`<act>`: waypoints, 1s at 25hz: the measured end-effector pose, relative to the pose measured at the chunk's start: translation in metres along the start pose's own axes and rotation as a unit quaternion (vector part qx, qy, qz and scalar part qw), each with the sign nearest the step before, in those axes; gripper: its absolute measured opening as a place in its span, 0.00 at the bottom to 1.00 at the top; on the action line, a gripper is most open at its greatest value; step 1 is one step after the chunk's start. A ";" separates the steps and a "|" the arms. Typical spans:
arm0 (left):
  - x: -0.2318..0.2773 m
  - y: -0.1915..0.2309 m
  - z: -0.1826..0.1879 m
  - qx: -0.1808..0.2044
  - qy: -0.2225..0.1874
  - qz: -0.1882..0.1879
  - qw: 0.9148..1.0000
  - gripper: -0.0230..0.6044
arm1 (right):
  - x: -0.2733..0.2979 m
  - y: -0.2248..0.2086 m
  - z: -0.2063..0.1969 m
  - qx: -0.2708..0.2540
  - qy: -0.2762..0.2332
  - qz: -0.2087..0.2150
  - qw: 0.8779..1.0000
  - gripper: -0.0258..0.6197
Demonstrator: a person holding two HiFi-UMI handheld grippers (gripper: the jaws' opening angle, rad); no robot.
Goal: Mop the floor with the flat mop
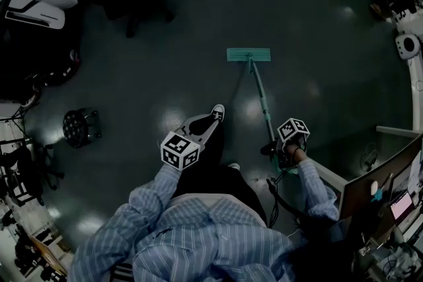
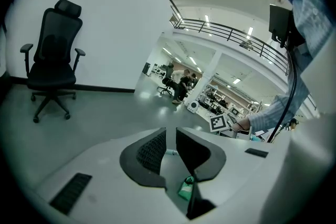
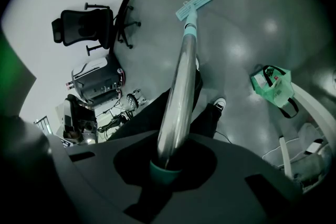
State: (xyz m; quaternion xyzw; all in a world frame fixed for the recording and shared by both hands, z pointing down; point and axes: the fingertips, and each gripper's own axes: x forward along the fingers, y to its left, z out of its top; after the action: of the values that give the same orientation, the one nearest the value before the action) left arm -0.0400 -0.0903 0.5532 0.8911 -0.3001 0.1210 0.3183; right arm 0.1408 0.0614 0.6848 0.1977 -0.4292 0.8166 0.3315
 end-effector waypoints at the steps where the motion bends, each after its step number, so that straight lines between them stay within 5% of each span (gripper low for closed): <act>1: 0.004 0.009 0.006 -0.002 0.000 0.001 1.000 0.13 | -0.002 0.008 0.014 -0.001 0.003 -0.001 1.000 0.09; 11: 0.029 0.089 0.041 -0.047 -0.006 0.024 0.999 0.13 | -0.033 0.081 0.169 0.000 0.000 0.004 1.000 0.09; 25: 0.089 0.166 0.085 -0.079 -0.017 0.036 0.996 0.13 | -0.096 0.163 0.409 0.001 -0.068 0.002 0.998 0.09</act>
State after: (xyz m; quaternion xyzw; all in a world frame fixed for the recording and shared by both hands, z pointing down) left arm -0.0686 -0.2881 0.6062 0.8536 -0.3462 0.0931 0.3778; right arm 0.1082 -0.3823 0.7597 0.2525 -0.4504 0.8022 0.2997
